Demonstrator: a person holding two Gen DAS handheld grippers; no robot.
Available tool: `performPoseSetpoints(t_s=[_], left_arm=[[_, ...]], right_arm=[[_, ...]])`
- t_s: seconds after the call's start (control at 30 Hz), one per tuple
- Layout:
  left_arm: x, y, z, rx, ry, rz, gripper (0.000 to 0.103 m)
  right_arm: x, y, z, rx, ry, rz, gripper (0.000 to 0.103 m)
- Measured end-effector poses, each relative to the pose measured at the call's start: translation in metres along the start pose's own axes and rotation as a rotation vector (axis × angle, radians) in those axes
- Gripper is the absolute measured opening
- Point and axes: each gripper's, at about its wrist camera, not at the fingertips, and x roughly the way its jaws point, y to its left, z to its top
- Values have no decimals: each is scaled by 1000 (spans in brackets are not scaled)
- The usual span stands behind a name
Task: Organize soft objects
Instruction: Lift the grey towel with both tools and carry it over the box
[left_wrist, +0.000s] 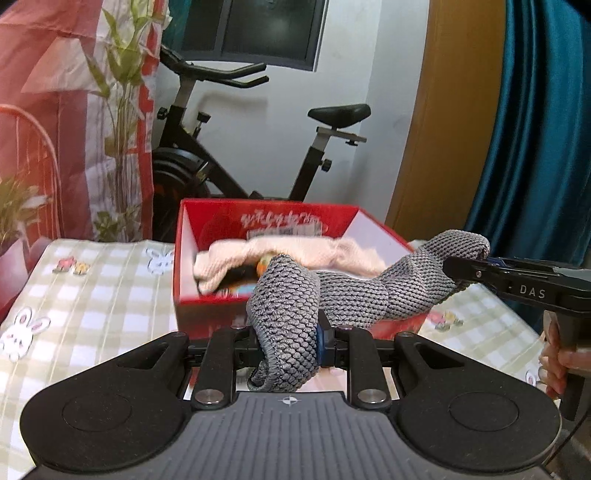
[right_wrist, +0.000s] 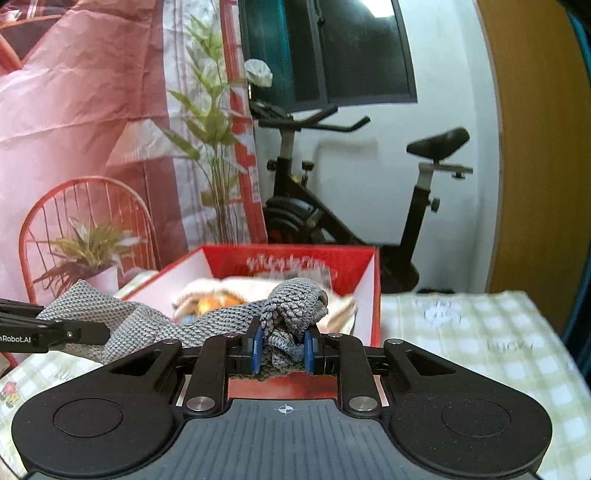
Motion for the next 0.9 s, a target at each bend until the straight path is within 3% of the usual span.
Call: performPoseSetpoints(t_s=[0.17, 0.37, 0.63, 0.9], left_arm=[[17, 2, 29, 26, -3, 9, 25], [55, 8, 53, 74, 90, 4, 25], [99, 3, 56, 170, 268, -25, 25], [125, 5, 60, 211, 354, -28, 25]], right_arm=[[18, -2, 31, -56, -23, -14, 19], [52, 0, 50, -146, 24, -31, 19], [101, 5, 48, -151, 166, -2, 19], [133, -7, 32, -55, 251, 3, 19]])
